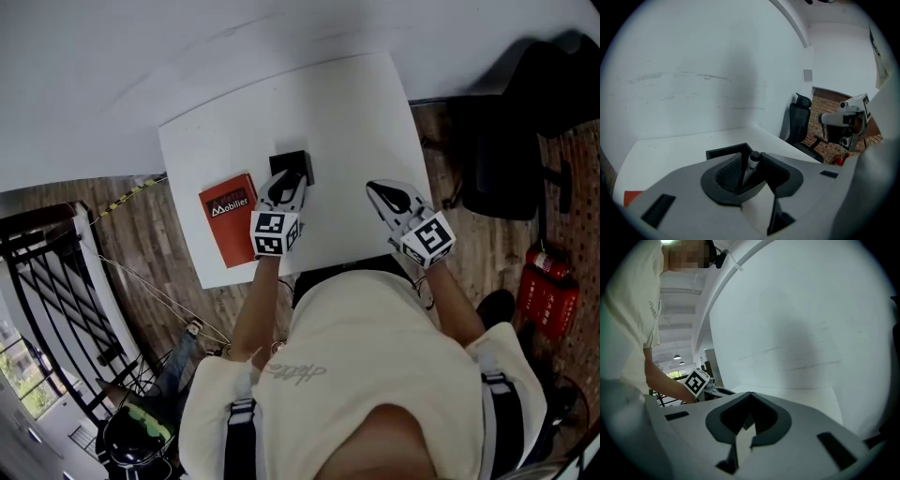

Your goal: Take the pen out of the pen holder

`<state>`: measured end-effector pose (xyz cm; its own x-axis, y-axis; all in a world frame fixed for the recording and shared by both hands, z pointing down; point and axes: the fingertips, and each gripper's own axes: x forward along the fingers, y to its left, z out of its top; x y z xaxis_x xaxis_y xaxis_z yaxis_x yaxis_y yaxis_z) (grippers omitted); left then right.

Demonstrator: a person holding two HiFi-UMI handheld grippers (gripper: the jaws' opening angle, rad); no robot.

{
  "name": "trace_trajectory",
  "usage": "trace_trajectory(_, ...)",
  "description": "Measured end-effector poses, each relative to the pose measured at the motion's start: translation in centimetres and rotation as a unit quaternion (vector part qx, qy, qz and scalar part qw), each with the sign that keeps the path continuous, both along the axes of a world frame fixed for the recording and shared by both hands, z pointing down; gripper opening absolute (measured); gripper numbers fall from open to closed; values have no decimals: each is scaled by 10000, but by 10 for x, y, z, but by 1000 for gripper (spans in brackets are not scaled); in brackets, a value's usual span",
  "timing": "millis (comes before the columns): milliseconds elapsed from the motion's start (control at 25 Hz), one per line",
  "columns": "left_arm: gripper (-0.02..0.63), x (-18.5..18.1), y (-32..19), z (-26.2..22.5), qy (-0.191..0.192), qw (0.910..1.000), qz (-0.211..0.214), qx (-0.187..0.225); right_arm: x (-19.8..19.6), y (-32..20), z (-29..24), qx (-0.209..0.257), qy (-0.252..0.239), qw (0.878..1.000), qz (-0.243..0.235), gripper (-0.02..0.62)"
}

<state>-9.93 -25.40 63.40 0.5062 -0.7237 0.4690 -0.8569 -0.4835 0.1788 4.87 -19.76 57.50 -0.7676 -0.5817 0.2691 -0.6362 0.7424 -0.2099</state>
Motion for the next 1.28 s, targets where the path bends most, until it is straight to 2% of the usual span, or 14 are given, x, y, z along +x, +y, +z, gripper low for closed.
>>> trace_trajectory(120, 133, 1, -1, 3, -88, 10000, 19, -11, 3, -1, 0, -11, -15, 10000, 69, 8)
trace_trajectory(200, 95, -1, -3, 4, -148, 9999, -40, 8, 5, -2, 0, -17, -16, 9999, 109, 8)
trace_trajectory(560, 87, -3, -5, 1, -294, 9994, -163, 100, 5, -3, 0, -21, -69, 9999, 148, 8)
trace_trajectory(760, 87, -6, -3, -7, -288, 9992, -219, 188, 0, -3, -5, 128, 56, 9999, 65, 8)
trace_trajectory(1280, 87, -24, 0, -45, -93, 9972, -467, 572, -17, -4, -18, 202, -29, 9998, 11, 8)
